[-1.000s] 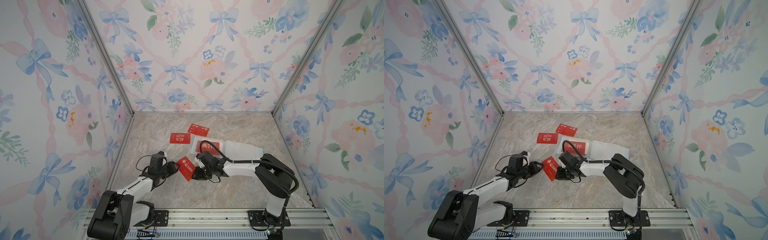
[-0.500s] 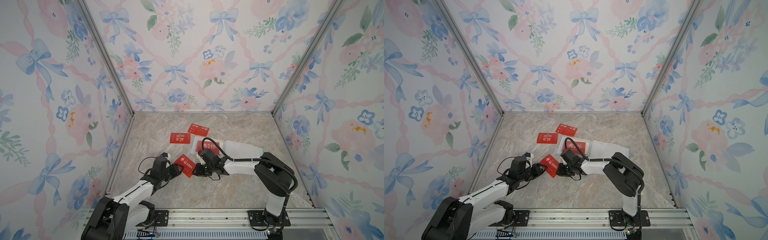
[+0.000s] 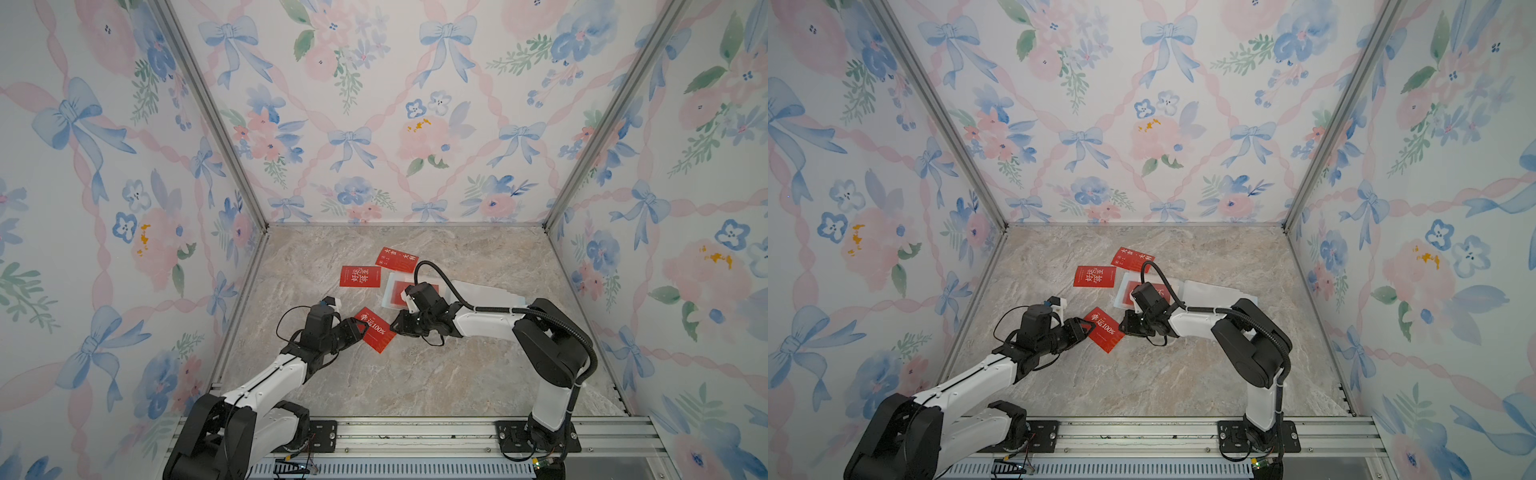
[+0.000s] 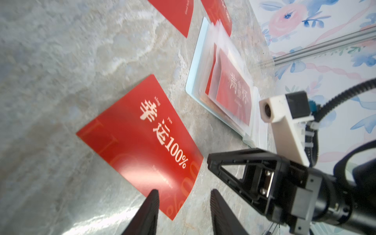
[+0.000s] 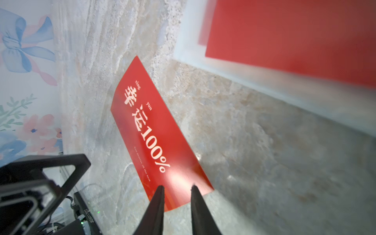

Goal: Place the photos into the photo albums
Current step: Adjust the photo at the center of the board.

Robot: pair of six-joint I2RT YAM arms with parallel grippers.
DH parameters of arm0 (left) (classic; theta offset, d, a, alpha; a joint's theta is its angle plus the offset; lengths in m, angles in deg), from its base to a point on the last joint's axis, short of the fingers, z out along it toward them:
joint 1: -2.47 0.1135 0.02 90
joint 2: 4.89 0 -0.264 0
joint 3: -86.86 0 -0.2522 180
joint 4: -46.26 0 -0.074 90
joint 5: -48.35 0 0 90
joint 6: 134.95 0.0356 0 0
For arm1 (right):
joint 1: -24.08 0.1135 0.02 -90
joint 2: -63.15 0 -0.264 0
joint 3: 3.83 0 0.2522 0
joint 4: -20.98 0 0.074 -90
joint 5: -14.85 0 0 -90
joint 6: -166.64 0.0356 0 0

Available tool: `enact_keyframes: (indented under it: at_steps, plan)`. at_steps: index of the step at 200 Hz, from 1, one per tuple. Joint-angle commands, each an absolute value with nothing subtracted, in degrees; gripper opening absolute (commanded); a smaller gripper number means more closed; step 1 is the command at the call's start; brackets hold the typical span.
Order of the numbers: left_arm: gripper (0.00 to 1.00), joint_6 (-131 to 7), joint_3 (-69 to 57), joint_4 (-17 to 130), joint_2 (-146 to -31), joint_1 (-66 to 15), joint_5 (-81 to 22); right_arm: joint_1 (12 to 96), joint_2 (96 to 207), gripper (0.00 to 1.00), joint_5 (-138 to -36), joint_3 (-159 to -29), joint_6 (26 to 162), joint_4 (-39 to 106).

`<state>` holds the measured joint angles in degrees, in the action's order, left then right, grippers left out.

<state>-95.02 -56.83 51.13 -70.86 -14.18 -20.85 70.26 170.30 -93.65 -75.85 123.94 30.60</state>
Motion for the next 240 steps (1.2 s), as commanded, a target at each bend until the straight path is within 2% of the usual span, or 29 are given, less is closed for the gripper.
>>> enact_keyframes:
  at_steps: [1, 42, 84, 158, 183, 240]
  plan:
    - [0.44, -88.5, -50.4, 53.2, -77.2, -11.2, -18.4, 72.2, 168.8, 0.25, -95.7, -73.0, 128.7, 24.7]
    - [0.43, -82.9, -41.9, 55.4, -89.4, -9.2, -18.7, 74.9, 167.0, 0.25, -92.9, -69.2, 133.1, 20.5]
    - [0.42, -81.1, -41.5, 55.5, -96.0, -9.2, -18.8, 75.8, 166.9, 0.25, -91.0, -67.0, 134.4, 19.0]
    - [0.42, -80.9, -48.0, 55.4, -90.3, -9.2, -19.2, 74.8, 169.8, 0.25, -91.7, -66.5, 137.6, 12.9]
    - [0.42, -80.7, -49.2, 55.4, -89.1, -9.1, -19.4, 75.1, 167.1, 0.25, -90.2, -65.7, 136.8, 17.3]
    - [0.43, -80.2, -43.2, 56.1, -90.6, -8.0, -17.3, 77.1, 167.4, 0.25, -86.8, -63.9, 139.8, 16.0]
